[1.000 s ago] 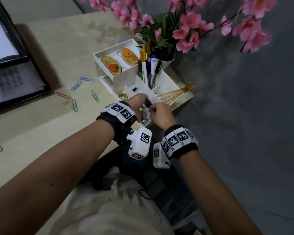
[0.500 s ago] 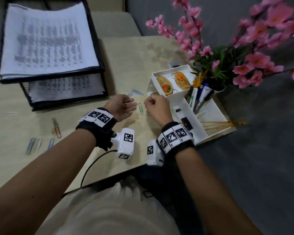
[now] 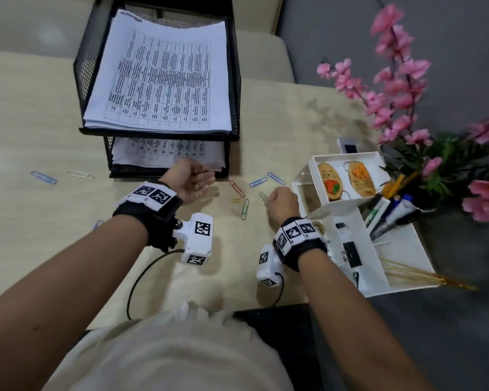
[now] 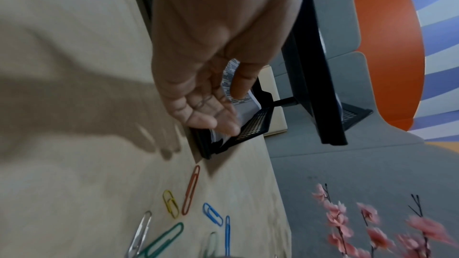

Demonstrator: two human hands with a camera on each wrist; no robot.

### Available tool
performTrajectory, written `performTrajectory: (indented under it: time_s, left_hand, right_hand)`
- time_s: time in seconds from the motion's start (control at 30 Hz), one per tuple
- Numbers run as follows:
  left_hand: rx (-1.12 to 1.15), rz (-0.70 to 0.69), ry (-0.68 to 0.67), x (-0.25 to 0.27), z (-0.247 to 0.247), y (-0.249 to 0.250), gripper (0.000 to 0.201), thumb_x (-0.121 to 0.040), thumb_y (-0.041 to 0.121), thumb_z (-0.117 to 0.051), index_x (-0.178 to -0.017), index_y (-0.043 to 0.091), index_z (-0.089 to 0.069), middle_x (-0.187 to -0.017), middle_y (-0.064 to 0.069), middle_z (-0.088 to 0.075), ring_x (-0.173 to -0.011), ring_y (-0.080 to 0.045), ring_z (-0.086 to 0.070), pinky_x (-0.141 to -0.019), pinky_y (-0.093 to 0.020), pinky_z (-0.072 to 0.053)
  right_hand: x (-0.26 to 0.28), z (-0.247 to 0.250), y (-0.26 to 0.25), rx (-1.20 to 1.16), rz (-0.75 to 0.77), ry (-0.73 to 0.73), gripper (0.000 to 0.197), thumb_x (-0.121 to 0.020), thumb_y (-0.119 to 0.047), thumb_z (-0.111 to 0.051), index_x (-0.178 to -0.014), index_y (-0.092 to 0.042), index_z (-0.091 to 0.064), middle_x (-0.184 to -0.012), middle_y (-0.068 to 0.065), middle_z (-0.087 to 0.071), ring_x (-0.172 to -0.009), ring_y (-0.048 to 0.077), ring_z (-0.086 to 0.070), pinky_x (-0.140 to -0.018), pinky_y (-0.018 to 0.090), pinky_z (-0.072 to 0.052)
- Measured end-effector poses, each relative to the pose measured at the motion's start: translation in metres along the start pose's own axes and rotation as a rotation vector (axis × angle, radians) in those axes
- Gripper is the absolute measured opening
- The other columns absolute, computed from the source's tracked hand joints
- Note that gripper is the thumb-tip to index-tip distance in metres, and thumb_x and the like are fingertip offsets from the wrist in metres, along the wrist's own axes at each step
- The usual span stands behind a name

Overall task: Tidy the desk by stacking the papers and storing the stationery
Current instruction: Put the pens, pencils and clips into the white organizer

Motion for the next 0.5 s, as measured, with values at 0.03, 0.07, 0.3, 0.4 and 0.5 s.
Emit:
performTrajectory:
  time_s: [0.03, 0.07, 0.3, 0.4, 0.5]
  left_hand:
    - [0.003, 0.009, 0.01, -0.001, 0.0, -0.002, 0.048, -0.096, 0.015, -0.029, -0.061, 0.014, -0.061, -0.042, 0.006, -0.063, -0.035, -0.003, -0.059, -0.051, -0.016, -0.042]
    - [0.013, 0.019, 0.022, -0.003, 0.001, -0.004, 0.04, -0.097, 0.016, -0.029, -0.068, 0.014, -0.056, -0.042, 0.006, -0.063, -0.036, -0.004, -0.059, -0.051, -0.016, -0.043]
    - [0.121, 0.052, 0.068, -0.007, 0.016, -0.014, 0.03, -0.097, 0.016, -0.034, -0.073, 0.014, -0.052, -0.042, 0.003, -0.063, -0.034, -0.008, -0.059, -0.04, -0.016, -0.049]
    - [0.123, 0.06, 0.09, -0.012, 0.018, -0.021, 0.026, -0.095, 0.015, -0.034, -0.075, 0.014, -0.052, -0.043, 0.003, -0.064, -0.034, -0.008, -0.06, -0.061, -0.024, -0.047]
    - [0.113, 0.076, 0.089, -0.014, 0.011, -0.027, 0.025, -0.094, 0.014, -0.034, -0.075, 0.015, -0.051, -0.042, 0.004, -0.063, -0.034, -0.007, -0.06, -0.063, -0.022, -0.042]
  right_hand:
    - [-0.005, 0.006, -0.006, -0.043, 0.019, 0.037, 0.021, -0.087, -0.003, -0.046, -0.096, 0.003, -0.064, -0.104, 0.025, -0.066, -0.099, 0.039, -0.061, -0.081, 0.038, -0.051]
    - [-0.011, 0.014, -0.011, -0.08, 0.032, 0.076, 0.021, -0.086, 0.0, -0.045, -0.099, 0.001, -0.062, -0.105, 0.025, -0.064, -0.097, 0.04, -0.061, -0.08, 0.04, -0.051]
    - [-0.028, 0.022, -0.02, 0.109, 0.066, 0.058, 0.022, -0.087, 0.005, -0.043, -0.106, 0.007, -0.056, -0.114, 0.027, -0.058, -0.108, 0.039, -0.054, -0.079, 0.039, -0.046]
    - [-0.022, 0.018, -0.017, 0.206, 0.091, 0.044, 0.022, -0.086, 0.003, -0.046, -0.104, 0.008, -0.057, -0.116, 0.026, -0.057, -0.11, 0.039, -0.054, -0.079, 0.038, -0.047]
    - [-0.014, 0.016, -0.017, 0.244, 0.097, 0.027, 0.022, -0.086, 0.0, -0.049, -0.108, 0.004, -0.053, -0.12, 0.023, -0.054, -0.116, 0.038, -0.049, -0.082, 0.039, -0.046]
Point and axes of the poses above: each hand's wrist, its own x-axis away from the middle knuckle, its own z-axis out of the back of the hand, y = z × x, the point moved 7 cm from there along -x, towards the middle knuckle
